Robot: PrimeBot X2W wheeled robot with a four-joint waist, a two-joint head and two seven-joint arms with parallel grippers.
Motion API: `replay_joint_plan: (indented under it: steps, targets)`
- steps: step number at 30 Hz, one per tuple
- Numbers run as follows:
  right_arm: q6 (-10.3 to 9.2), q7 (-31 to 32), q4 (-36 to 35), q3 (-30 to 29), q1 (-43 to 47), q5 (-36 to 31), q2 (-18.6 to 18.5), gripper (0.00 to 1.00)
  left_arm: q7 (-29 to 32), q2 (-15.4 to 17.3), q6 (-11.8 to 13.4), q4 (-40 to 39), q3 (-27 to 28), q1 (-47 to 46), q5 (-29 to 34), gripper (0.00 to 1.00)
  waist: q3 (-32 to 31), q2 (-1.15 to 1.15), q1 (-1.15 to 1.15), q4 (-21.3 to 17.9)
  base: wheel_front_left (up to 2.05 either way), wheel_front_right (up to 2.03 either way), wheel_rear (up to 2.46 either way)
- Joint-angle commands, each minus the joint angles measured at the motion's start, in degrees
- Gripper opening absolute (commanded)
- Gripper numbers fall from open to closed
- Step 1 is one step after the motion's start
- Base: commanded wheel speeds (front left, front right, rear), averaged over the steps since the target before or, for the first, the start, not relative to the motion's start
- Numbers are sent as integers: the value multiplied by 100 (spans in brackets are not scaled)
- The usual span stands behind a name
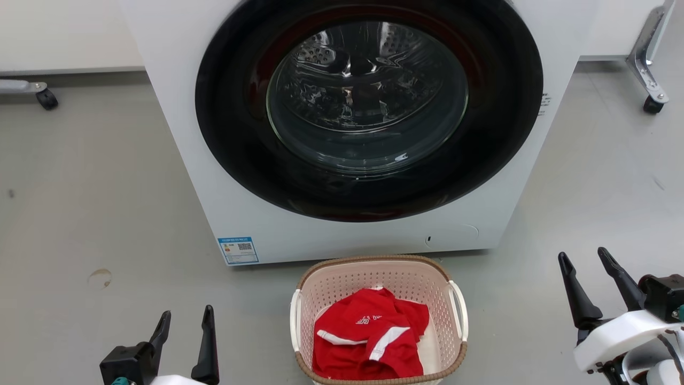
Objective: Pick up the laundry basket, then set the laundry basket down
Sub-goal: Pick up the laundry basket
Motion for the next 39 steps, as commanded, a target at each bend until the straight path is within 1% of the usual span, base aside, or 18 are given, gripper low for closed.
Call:
replay_joint_plan:
  steps: [1,6,8,17,22,34,39]
  targets:
    - [26,-68,-156,65,-311,6,-142,100,-72,66,65,-181,175,-174,-6,100,88,0,0,-14,0,0,0]
    - [26,-39,-253,-56,-388,69,-168,100,-116,9,49,-196,141,-334,-29,100,564,0,0,-11,0,0,0]
    - [26,-33,-349,-126,-450,95,-218,100,-164,-66,7,-139,102,-511,-61,100,971,0,0,19,0,0,0]
    - [26,-72,-423,-255,-556,227,-339,100,-488,-353,-310,493,-111,-1325,-123,100,2312,0,0,143,0,0,0]
    - [26,-184,-423,-241,-597,276,-345,100,-701,-511,-449,851,-189,-1794,-140,100,2940,0,0,210,0,0,0]
    - [26,-343,-453,-366,-899,288,-485,100,-1024,-799,-844,1789,-378,-2872,-255,100,4291,0,0,450,0,0,0]
    - [26,-394,-420,-373,-962,348,-501,100,-1105,-875,-991,2148,-388,-3154,-337,100,4528,0,0,528,0,0,0]
